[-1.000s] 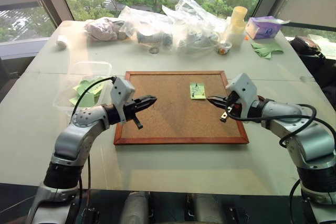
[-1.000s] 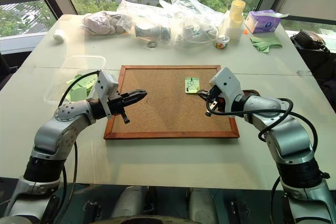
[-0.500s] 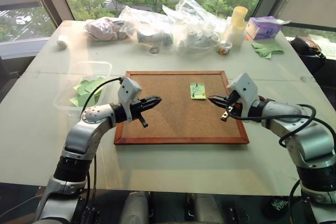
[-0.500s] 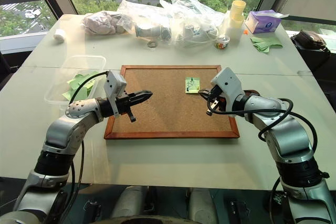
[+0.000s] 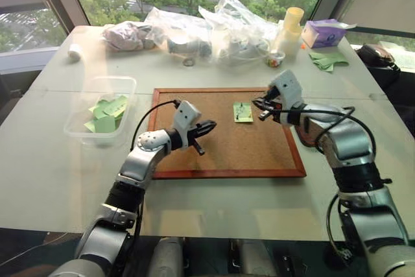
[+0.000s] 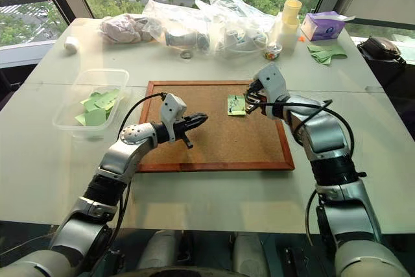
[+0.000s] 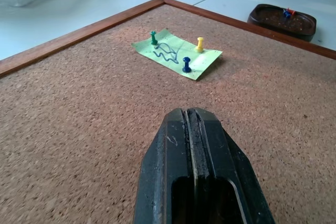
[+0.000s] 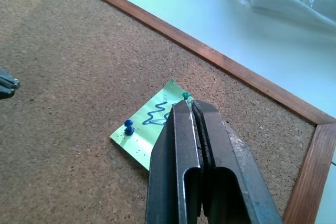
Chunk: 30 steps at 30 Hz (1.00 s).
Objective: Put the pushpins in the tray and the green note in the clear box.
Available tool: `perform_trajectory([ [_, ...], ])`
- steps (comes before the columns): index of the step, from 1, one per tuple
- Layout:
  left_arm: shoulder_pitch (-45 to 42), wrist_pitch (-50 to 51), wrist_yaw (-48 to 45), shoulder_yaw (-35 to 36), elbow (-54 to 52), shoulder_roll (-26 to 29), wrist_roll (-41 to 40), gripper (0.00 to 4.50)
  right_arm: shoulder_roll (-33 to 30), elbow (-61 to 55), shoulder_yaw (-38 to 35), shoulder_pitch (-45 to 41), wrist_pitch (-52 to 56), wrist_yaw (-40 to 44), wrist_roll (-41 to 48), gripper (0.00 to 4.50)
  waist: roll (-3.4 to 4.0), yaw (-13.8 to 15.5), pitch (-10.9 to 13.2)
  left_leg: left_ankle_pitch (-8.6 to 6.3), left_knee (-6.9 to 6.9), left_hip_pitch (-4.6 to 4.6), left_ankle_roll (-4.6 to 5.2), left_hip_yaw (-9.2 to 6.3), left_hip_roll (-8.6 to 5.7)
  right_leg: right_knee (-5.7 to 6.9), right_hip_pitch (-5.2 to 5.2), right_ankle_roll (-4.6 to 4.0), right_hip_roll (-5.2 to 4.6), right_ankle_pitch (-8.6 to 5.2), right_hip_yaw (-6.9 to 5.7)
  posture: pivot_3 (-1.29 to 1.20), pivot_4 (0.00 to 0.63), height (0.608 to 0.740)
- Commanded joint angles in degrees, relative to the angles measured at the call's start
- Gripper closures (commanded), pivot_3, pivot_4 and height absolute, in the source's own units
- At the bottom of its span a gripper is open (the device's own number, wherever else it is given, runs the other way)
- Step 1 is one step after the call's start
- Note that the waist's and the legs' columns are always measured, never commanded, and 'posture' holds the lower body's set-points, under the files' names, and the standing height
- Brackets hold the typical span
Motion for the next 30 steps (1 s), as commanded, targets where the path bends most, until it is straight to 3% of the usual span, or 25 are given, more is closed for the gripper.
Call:
perform_trajectory([
  [1,-0.4,-2.1,-0.1,-0.4,0.2,-0.4,1.3,4.5,2.1,6.3,0.9,-3.7,-3.8,-1.5,-3.1,2.74,0.0,-0.2,0.0,0.0,-0.01,0.0,-0.01,-0.01,0.01,0.0,0.0,0.0,0.01,0.0,0.0,0.0,0.15,0.74],
  [3,-0.2,-2.0,-0.2,-0.4,0.5,-0.4,1.5,4.5,3.9,10.1,0.8,-5.3,-5.4,-2.1,-3.9,1.7,0.0,-0.2,0.0,0.01,-0.02,-0.02,-0.01,-0.01,0.01,0.0,-0.01,0.0,0.01,0.0,-0.01,0.0,0.15,0.74],
  [22,1.6,-2.6,0.8,-0.6,-0.1,-0.3,2.8,4.5,10.9,28.4,0.1,-11.0,-14.9,-3.0,-7.2,1.7,0.03,-1.2,0.0,0.05,-0.03,0.01,-0.09,-0.02,0.04,0.03,0.01,0.01,0.01,0.0,-0.01,0.0,0.15,0.74],
  [25,1.9,-2.5,1.0,-0.5,-0.4,-0.3,2.8,4.5,11.0,29.1,0.0,-11.4,-15.4,-2.5,-7.4,2.49,0.03,-1.1,0.0,0.06,-0.03,0.01,-0.1,-0.02,0.05,0.03,0.0,0.01,0.01,0.0,-0.01,0.0,0.15,0.74],
  [29,2.1,-2.3,1.4,-0.6,-0.3,-0.2,3.1,4.5,11.1,29.6,-0.1,-11.8,-15.6,-2.2,-7.8,4.45,0.05,-1.2,0.0,0.06,-0.03,0.01,-0.1,-0.02,0.05,0.03,0.01,0.01,0.01,0.0,-0.01,0.0,0.15,0.74],
  [30,2.1,-2.2,1.4,-0.6,-0.2,-0.1,3.2,4.5,11.2,29.6,0.0,-11.8,-15.5,-2.2,-7.9,4.45,0.06,-1.2,0.0,0.06,-0.03,0.02,-0.11,-0.02,0.05,0.03,0.01,0.01,0.01,0.0,-0.01,0.0,0.15,0.74],
])
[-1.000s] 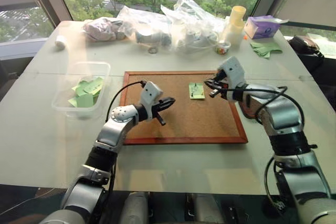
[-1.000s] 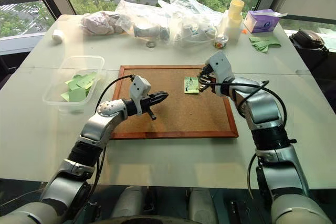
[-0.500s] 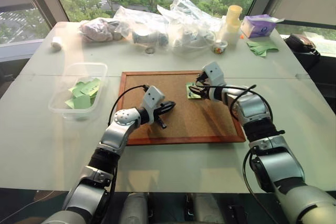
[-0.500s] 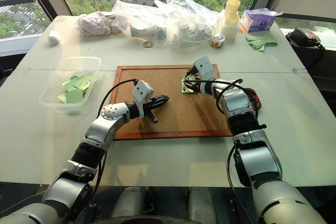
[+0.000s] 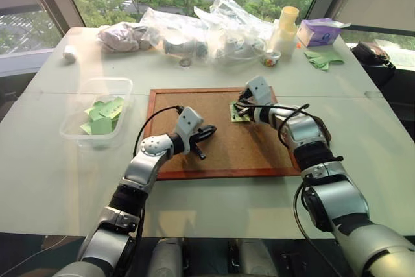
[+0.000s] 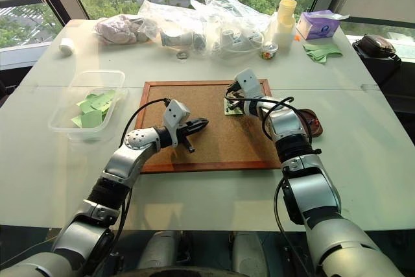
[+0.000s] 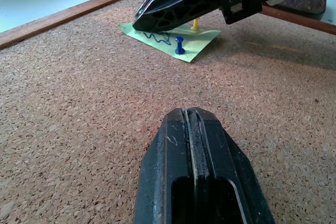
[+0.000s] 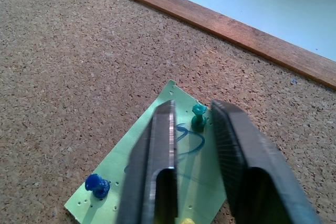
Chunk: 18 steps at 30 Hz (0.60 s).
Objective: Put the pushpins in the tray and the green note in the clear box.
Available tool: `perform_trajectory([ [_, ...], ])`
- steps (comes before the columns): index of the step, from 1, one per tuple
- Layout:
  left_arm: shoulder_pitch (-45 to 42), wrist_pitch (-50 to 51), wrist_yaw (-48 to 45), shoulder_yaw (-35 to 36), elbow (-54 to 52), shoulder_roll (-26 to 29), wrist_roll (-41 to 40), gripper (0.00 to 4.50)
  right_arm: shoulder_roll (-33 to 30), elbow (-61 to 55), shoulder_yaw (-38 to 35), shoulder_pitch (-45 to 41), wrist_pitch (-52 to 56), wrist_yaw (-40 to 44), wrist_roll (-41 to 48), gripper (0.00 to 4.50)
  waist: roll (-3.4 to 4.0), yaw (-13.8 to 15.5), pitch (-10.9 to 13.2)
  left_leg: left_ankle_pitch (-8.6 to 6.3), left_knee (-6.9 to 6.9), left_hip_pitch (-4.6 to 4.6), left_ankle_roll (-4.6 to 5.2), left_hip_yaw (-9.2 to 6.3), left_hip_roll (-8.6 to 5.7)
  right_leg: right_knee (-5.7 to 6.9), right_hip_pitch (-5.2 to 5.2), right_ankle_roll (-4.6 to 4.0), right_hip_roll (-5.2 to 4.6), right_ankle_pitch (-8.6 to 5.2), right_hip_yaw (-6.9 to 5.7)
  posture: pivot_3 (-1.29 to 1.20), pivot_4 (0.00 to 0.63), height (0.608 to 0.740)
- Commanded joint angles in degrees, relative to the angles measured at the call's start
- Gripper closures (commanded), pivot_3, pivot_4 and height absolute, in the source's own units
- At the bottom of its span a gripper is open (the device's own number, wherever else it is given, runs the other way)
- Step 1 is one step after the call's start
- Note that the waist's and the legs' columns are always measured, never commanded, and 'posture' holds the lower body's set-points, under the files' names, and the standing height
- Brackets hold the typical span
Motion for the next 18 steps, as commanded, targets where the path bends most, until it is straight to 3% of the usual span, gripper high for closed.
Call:
perform_trajectory([
  [1,0.8,0.1,0.3,-0.1,-0.9,0.3,0.9,4.5,0.0,-1.1,-0.7,-2.0,-0.1,0.4,-0.5,4.45,0.01,0.0,0.0,0.0,0.0,0.01,0.0,-0.01,0.0,0.0,0.01,0.0,0.0,0.0,0.0,0.0,0.15,0.74],
  [9,1.1,2.3,0.6,-1.1,0.5,0.6,2.5,4.5,-1.9,-17.1,-6.7,0.8,10.3,-1.7,3.9,4.45,0.04,0.2,0.0,0.0,-0.02,-0.01,0.0,-0.01,0.01,0.0,0.0,0.0,0.0,0.0,0.0,0.0,0.15,0.74],
  [18,2.4,3.8,0.6,-1.6,0.2,-0.3,2.4,4.5,-4.9,-39.4,-20.4,10.8,24.7,-11.0,8.9,4.45,0.19,0.2,-0.1,0.0,-0.04,0.08,0.0,-0.04,0.01,-0.02,0.08,0.0,-0.01,0.0,0.0,0.0,0.15,0.74],
])
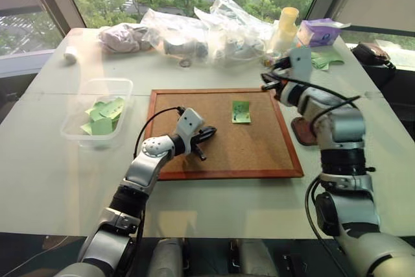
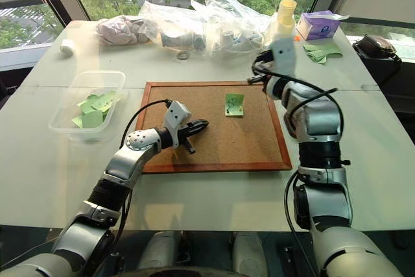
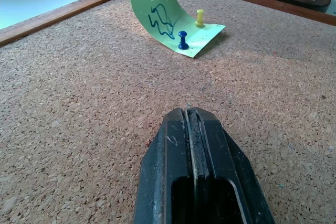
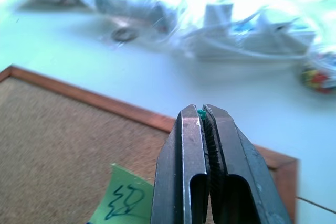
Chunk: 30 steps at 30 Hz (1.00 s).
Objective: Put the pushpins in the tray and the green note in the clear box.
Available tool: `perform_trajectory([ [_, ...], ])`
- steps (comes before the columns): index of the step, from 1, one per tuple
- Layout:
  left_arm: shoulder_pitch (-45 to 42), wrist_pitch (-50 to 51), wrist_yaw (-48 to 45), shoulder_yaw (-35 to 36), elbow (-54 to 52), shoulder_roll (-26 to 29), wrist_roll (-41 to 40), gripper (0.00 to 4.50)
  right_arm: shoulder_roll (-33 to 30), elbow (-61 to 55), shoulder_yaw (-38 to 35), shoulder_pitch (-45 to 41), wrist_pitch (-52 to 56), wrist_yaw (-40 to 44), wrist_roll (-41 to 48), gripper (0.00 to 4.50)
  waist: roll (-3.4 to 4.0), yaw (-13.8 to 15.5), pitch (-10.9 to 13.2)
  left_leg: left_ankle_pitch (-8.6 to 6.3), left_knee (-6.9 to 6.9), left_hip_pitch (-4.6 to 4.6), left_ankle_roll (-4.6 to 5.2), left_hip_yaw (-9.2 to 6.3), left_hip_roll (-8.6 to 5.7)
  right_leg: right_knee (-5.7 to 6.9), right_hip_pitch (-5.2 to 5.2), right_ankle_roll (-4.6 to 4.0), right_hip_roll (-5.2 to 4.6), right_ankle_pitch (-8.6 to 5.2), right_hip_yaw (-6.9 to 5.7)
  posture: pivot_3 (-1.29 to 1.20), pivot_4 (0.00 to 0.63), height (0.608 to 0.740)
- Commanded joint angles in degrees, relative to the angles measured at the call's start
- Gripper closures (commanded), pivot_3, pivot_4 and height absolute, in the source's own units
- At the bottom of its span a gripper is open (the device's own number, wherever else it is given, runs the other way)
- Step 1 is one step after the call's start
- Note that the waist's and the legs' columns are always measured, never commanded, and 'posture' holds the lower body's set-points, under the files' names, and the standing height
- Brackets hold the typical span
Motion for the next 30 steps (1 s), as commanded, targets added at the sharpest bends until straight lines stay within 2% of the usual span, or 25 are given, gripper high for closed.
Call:
perform_trajectory([
  [1,1.9,1.6,-0.2,-1.0,1.3,0.0,0.8,4.5,-1.3,-6.5,-4.5,4.3,4.3,-3.1,1.4,4.45,0.06,0.0,0.0,0.0,-0.01,0.0,0.0,0.0,0.0,0.0,0.0,0.0,0.0,0.0,0.0,0.0,0.15,0.74],
  [4,2.0,1.5,-0.4,-1.2,1.4,-0.1,0.9,4.5,-2.7,-9.8,-8.6,9.4,7.3,-5.0,1.8,4.45,0.08,0.0,0.0,0.0,-0.01,0.0,0.01,0.01,-0.01,0.0,-0.01,0.0,-0.01,0.0,0.01,0.0,0.15,0.74],
  [9,1.7,1.1,-0.5,-1.2,1.9,-0.4,1.2,4.5,-4.5,-11.3,-11.3,15.7,9.2,-4.9,2.9,4.45,0.25,0.0,-0.2,-0.01,-0.02,0.0,0.01,0.0,-0.01,-0.01,-0.01,0.0,-0.01,0.0,0.01,0.0,0.15,0.74],
  [18,1.6,0.9,-1.1,-1.3,2.1,-0.1,1.3,4.5,-4.6,-8.7,-11.0,20.3,8.4,-4.6,3.9,4.45,0.38,0.0,-0.2,-0.02,-0.01,0.02,0.04,-0.03,-0.02,-0.01,0.02,0.0,-0.01,0.0,0.02,0.0,0.15,0.74],
  [21,1.6,0.9,-1.2,-1.3,2.0,0.0,1.3,4.5,-4.6,-8.9,-11.2,20.5,8.2,-4.8,4.4,3.6,0.39,0.0,-0.2,-0.03,-0.01,0.02,0.05,-0.03,-0.02,-0.02,0.02,0.0,-0.01,0.0,0.02,0.0,0.15,0.74],
  [28,1.6,0.9,-1.1,-1.1,1.9,0.2,1.4,4.5,-6.1,-11.0,-11.6,19.6,9.1,-5.3,5.2,0.04,0.4,0.0,-0.2,-0.03,-0.01,0.02,0.06,-0.05,-0.02,-0.02,0.01,0.0,-0.01,0.0,0.02,0.0,0.15,0.74],
  [30,1.7,1.0,-1.1,-1.1,1.8,0.3,1.4,4.5,-6.2,-12.1,-11.4,19.3,9.4,-5.1,6.1,0.04,0.4,0.0,-0.2,-0.03,-0.01,0.02,0.06,-0.07,-0.02,-0.02,0.01,0.0,-0.01,0.0,0.02,0.0,0.15,0.74],
])
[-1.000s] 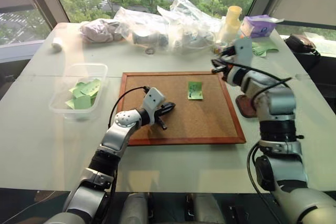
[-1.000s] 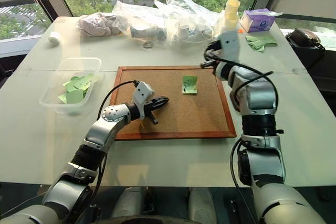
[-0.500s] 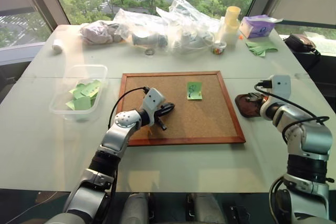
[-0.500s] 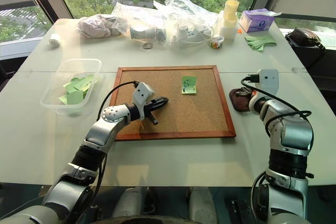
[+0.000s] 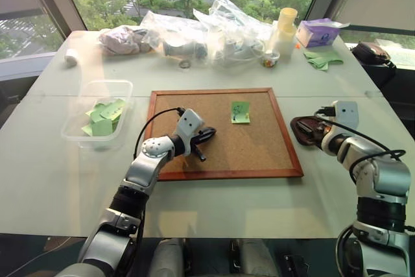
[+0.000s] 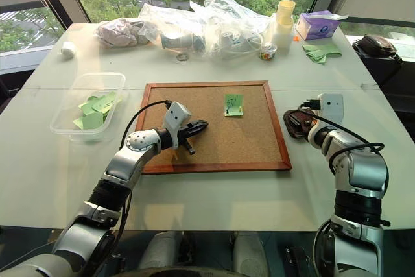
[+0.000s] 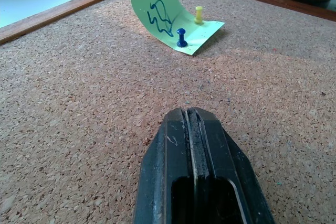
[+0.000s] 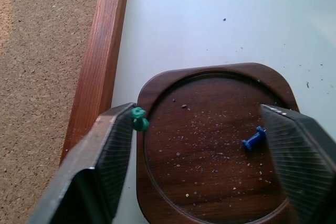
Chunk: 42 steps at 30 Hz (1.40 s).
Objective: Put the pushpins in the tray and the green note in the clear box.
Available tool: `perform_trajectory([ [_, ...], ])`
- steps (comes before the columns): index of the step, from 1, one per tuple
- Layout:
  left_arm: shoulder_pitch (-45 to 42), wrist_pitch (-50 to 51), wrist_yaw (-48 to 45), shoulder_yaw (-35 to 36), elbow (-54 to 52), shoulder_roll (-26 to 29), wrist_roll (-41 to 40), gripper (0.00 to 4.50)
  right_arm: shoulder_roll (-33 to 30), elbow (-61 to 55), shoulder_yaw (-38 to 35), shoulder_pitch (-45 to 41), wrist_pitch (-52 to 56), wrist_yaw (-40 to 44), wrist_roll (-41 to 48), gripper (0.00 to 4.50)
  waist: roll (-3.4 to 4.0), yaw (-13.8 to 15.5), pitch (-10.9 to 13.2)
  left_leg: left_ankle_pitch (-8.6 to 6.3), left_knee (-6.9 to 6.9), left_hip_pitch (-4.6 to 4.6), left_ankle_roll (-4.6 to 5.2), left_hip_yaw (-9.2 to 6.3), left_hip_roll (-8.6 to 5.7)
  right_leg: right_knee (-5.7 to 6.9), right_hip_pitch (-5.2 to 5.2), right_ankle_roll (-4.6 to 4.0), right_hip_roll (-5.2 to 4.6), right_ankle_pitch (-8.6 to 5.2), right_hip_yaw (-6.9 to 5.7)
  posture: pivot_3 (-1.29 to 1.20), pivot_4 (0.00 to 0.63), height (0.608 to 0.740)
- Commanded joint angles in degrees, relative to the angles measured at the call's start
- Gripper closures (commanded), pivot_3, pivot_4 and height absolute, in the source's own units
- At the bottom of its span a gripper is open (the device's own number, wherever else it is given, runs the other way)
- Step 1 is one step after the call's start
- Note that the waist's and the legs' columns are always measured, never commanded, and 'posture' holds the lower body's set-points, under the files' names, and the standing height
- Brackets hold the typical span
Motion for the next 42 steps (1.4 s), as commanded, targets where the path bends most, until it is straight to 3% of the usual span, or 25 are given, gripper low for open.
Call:
perform_trajectory([
  [1,1.5,1.2,-0.7,-1.1,1.4,0.5,0.8,4.5,-0.9,-5.0,-0.8,-1.7,0.3,0.4,2.1,0.04,0.01,0.0,0.0,0.0,0.0,0.0,0.0,-0.01,0.0,0.0,0.0,0.0,0.0,0.0,0.0,0.0,0.15,0.74],
  [25,1.8,1.1,-0.7,-1.4,0.8,0.4,0.8,4.5,-4.5,1.2,-0.7,4.5,-5.9,0.2,0.6,0.04,0.01,0.1,0.0,-0.02,0.0,0.0,0.04,-0.04,0.0,-0.02,0.01,0.0,0.0,0.0,0.0,0.0,0.15,0.74],
  [31,1.7,1.1,-0.9,-1.4,1.0,0.5,0.8,4.5,-4.9,-1.7,-0.8,2.3,-5.4,0.5,2.5,0.04,0.01,0.0,0.0,-0.02,0.0,0.0,0.04,-0.06,0.0,-0.02,0.01,0.0,0.0,0.0,0.01,0.0,0.15,0.74],
  [38,1.0,0.8,-0.7,-1.3,1.7,0.2,0.9,4.5,-3.6,-11.1,8.4,-2.3,-5.1,6.1,5.8,0.04,0.02,0.0,0.0,-0.02,0.0,0.01,0.04,-0.12,0.02,-0.01,0.0,0.0,0.0,0.0,0.01,0.0,0.15,0.74],
  [42,0.7,0.5,-0.6,-1.3,2.2,-0.1,0.9,4.5,-0.3,-9.9,15.2,-3.6,-7.4,8.3,5.3,0.04,0.0,0.2,0.0,-0.05,0.01,0.01,0.08,-0.15,0.0,-0.03,0.04,0.0,0.0,0.0,0.01,0.0,0.15,0.74],
])
